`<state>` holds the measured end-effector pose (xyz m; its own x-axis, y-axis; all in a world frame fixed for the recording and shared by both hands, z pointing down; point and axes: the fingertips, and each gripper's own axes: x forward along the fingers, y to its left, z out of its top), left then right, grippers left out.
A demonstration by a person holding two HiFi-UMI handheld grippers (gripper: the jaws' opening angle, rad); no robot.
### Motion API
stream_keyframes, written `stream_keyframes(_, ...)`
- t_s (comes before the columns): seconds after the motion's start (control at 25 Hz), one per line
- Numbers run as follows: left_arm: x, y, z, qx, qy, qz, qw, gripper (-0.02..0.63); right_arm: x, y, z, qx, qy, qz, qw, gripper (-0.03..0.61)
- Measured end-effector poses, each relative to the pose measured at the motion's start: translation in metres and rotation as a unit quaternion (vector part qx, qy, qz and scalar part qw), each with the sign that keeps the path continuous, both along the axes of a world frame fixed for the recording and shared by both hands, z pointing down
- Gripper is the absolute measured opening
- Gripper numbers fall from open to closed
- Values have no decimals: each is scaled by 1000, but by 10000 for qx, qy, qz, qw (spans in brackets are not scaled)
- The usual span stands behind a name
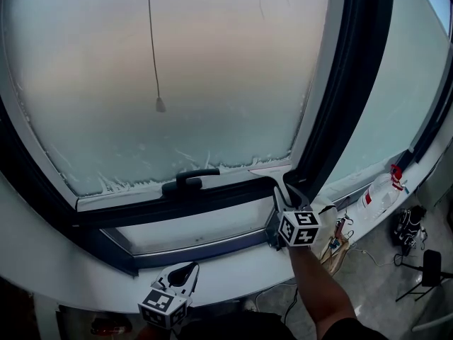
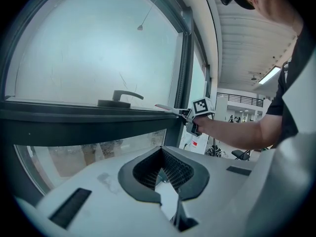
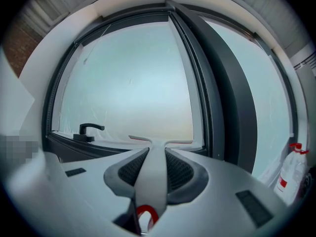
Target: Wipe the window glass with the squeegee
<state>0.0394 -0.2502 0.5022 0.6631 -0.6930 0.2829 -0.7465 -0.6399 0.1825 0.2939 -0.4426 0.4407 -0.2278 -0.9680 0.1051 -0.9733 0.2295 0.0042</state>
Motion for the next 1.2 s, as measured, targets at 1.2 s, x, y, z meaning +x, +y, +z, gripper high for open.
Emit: stream_keyframes(1.2,-25,14,42,-589,-1508,123,9867,0,-137,32,-336,3104,375,-792,9465,87)
